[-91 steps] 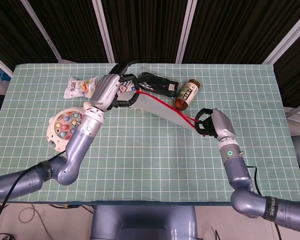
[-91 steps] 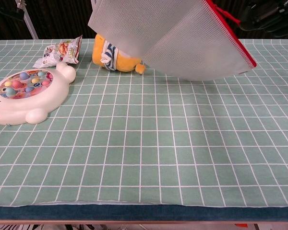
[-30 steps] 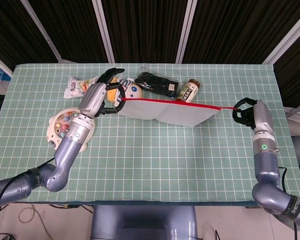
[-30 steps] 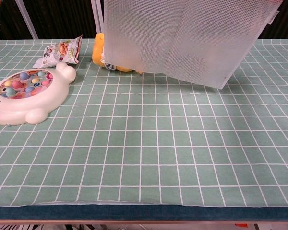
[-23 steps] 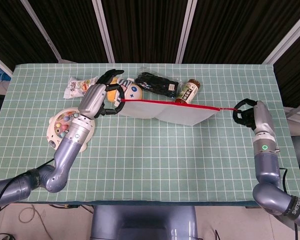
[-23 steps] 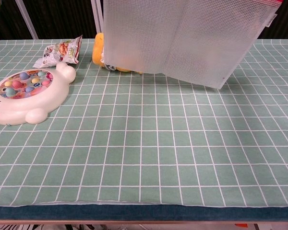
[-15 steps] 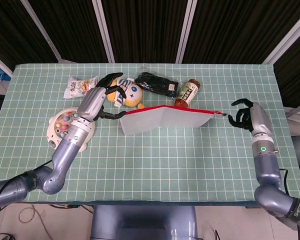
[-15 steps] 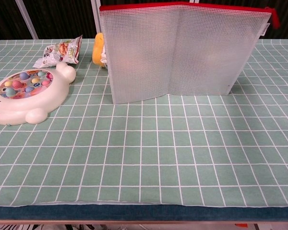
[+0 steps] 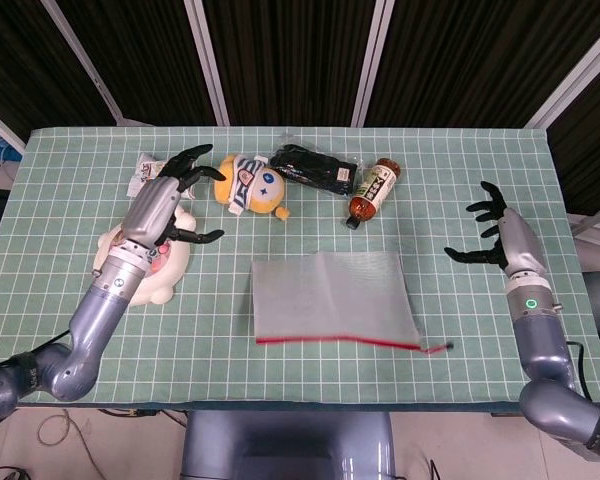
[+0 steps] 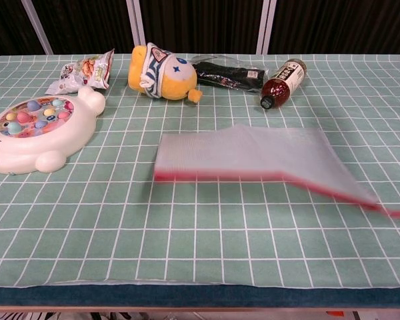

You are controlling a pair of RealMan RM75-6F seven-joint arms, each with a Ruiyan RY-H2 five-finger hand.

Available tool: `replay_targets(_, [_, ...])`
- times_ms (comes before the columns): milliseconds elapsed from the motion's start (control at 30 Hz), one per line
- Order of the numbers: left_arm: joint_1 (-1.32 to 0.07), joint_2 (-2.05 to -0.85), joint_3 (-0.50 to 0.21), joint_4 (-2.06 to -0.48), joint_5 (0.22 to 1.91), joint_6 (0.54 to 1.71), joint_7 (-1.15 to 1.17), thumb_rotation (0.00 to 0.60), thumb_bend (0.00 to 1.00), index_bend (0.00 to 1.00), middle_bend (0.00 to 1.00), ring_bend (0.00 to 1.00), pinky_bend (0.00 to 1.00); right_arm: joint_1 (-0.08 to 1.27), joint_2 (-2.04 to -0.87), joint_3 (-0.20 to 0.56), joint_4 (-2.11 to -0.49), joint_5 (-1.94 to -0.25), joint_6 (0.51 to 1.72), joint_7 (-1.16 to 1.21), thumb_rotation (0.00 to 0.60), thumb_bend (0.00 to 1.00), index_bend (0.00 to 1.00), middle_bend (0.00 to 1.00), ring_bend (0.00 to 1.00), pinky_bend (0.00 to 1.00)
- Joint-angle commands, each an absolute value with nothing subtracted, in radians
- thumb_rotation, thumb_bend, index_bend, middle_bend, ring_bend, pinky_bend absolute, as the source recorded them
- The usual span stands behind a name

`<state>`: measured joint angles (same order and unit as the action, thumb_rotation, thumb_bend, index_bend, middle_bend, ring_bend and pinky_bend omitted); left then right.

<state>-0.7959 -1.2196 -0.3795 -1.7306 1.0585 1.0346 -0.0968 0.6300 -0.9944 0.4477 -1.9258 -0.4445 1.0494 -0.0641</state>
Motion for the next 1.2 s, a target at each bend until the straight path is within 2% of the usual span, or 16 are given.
replay_targets(33, [-0.748,-1.163,-0.351,-1.764,1.097,1.068,-0.080,0.600,0.07,0.26,0.03,0.00,0.06,0.618,-0.980,0.435,-1.940,-0.478,1.057,-0.067,0.600,0.17,0.00,0.21,0.21,0.31])
replay_targets(67, [-0.707,-1.111,-0.307,-1.776,1.131,1.097,-0.024,0.600,0.07,0.25,0.02,0.00,0.06,0.607,-0.967,0.407,-1.947,-0.520,1.061,-0.095,0.600,0.17,0.00,0.19,0.19,0.30])
replay_targets(200, [-0.621,-1.011,-0.222,-1.829,1.212,1.157,0.076,0.600,0.07,0.21,0.00,0.00,0.04,0.568,-0.959,0.342,-1.946,-0.646,1.086,-0.123,0.600,0.15,0.00,0.13,0.13,0.27])
replay_targets(367, [-0.504,-0.936,-0.109,-1.866,1.270,1.246,0.225,0.600,0.07,0.11,0.00,0.00,0.01,0.500,-0.985,0.231,-1.902,-0.856,1.172,-0.183,0.600,0.12,0.00,0.04,0.05,0.25])
replay_targets(467, [-0.438,-0.930,-0.066,-1.867,1.295,1.308,0.256,0.600,0.07,0.08,0.00,0.00,0.00,0.458,-1.005,0.180,-1.871,-0.953,1.222,-0.195,0.600,0.11,0.00,0.00,0.02,0.25])
replay_targets(667, [-0.273,-0.966,0.020,-1.786,1.361,1.462,0.208,0.600,0.07,0.06,0.00,0.00,0.00,0.342,-1.047,0.087,-1.769,-1.119,1.335,-0.151,0.600,0.10,0.00,0.00,0.00,0.22])
replay_targets(867, [-0.166,-1.028,0.042,-1.640,1.408,1.578,0.142,0.600,0.07,0.03,0.00,0.00,0.00,0.259,-1.076,0.069,-1.666,-1.195,1.429,-0.078,0.600,0.10,0.00,0.00,0.00,0.22])
replay_targets(1033, [-0.125,-1.058,0.030,-1.579,1.376,1.588,0.090,0.600,0.07,0.01,0.00,0.00,0.00,0.222,-1.109,0.077,-1.598,-1.213,1.471,-0.057,0.600,0.10,0.00,0.00,0.00,0.22])
replay_targets(1200, [-0.123,-1.064,0.004,-1.563,1.348,1.549,0.057,0.600,0.07,0.00,0.00,0.00,0.00,0.215,-1.128,0.100,-1.578,-1.196,1.451,-0.046,0.600,0.10,0.00,0.00,0.00,0.22])
